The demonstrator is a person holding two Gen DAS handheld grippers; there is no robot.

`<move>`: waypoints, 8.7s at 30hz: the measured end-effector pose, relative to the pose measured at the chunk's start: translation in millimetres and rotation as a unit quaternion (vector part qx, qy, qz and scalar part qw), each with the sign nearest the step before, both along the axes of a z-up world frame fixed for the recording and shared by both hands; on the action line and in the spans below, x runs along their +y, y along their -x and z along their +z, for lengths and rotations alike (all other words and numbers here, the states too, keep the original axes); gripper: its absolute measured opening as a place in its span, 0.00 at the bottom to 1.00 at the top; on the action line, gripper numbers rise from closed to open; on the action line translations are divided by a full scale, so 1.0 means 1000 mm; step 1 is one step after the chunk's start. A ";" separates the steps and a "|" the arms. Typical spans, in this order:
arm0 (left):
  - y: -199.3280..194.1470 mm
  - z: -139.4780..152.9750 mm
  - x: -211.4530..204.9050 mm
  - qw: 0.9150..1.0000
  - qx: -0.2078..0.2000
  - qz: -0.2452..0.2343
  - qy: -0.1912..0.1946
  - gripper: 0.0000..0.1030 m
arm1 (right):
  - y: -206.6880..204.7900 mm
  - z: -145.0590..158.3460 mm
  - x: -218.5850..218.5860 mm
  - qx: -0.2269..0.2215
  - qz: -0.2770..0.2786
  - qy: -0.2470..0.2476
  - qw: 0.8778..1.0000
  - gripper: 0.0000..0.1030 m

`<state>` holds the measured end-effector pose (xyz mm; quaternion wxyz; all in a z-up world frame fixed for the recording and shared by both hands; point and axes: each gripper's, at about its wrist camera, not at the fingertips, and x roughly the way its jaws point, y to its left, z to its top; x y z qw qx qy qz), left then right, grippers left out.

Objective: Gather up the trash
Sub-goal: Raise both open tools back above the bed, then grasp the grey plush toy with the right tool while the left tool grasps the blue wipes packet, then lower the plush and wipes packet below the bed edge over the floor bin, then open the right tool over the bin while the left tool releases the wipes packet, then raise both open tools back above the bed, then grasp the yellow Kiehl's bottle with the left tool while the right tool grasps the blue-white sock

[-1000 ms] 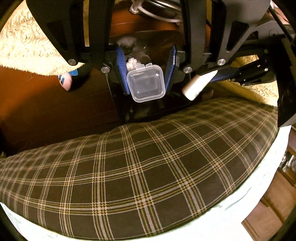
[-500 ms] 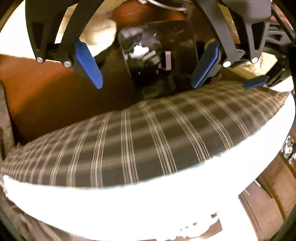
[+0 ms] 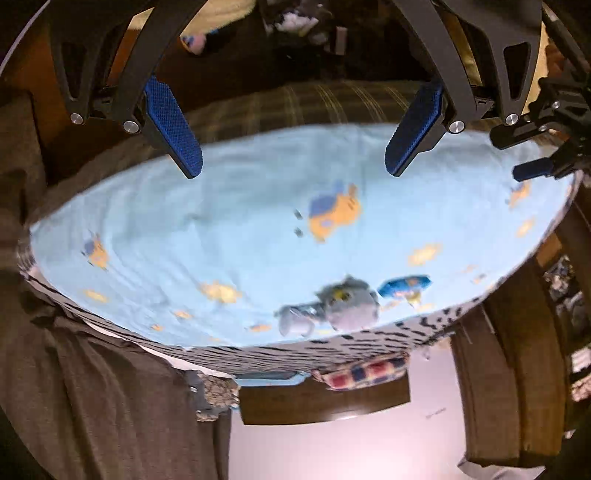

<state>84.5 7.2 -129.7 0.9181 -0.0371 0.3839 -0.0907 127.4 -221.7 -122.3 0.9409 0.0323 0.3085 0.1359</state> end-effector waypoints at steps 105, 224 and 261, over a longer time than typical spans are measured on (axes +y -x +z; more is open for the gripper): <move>-0.003 0.002 -0.044 0.997 0.013 -0.074 -0.009 0.81 | 0.012 -0.010 -0.021 0.048 0.031 -0.037 0.998 0.75; 0.000 -0.134 -0.086 0.979 0.141 -0.141 -0.028 0.92 | 0.007 -0.113 -0.019 0.218 0.071 -0.068 0.971 0.97; -0.216 0.043 0.076 0.998 -0.001 0.041 -0.052 0.92 | -0.218 0.011 0.079 0.080 0.060 -0.031 0.995 0.96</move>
